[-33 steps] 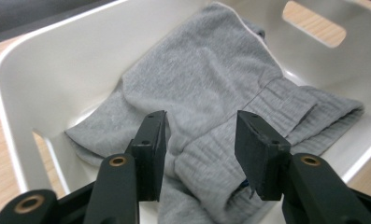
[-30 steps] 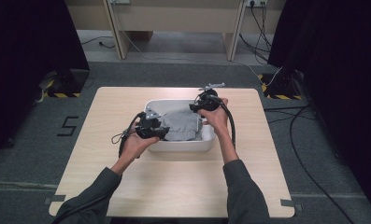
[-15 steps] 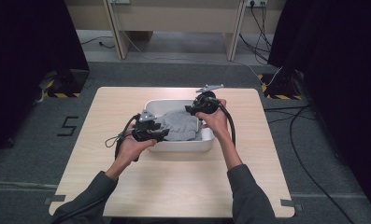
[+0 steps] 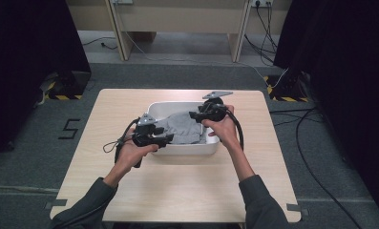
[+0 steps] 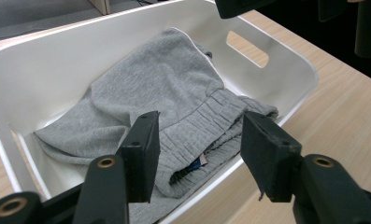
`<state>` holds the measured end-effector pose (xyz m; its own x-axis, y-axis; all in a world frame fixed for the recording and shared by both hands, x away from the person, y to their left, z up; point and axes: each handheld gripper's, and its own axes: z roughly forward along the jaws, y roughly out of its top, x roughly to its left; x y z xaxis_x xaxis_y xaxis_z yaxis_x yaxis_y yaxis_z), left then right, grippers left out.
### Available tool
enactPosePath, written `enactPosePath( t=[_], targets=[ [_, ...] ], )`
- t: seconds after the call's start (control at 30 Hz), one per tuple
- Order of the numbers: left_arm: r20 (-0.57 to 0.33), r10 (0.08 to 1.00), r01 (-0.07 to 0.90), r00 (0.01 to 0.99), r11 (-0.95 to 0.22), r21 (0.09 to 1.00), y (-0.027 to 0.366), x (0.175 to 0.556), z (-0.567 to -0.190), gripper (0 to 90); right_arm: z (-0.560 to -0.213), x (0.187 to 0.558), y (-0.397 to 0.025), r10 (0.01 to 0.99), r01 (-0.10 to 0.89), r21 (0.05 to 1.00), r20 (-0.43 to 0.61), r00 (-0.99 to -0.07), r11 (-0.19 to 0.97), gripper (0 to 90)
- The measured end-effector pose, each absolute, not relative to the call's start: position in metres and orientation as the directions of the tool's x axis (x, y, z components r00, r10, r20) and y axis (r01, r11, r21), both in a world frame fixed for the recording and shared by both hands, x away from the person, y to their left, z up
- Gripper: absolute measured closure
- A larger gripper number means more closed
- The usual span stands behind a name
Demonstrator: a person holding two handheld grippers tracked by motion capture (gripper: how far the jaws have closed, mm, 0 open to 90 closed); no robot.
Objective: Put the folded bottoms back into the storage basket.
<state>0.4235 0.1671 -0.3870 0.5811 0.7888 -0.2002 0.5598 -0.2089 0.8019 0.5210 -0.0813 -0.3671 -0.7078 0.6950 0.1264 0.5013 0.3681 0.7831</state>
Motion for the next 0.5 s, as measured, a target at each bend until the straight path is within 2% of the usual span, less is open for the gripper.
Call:
enactPosePath(
  t=[0.23, 0.5],
  targets=[
    [-0.199, 0.787, 0.555, 0.583, -0.208, 0.805, 0.172, 0.418, -0.386, 42.9, -0.366, 0.508, -0.082, 0.673, 0.482, 0.795, 0.128, -0.728, 0.369, 49.5],
    [-0.239, 0.763, 0.559, 0.601, -0.188, 0.808, 0.176, 0.410, -0.385, 37.0, -0.365, 0.493, -0.079, 0.647, 0.459, 0.806, 0.128, -0.752, 0.374, 47.7]
  ],
)
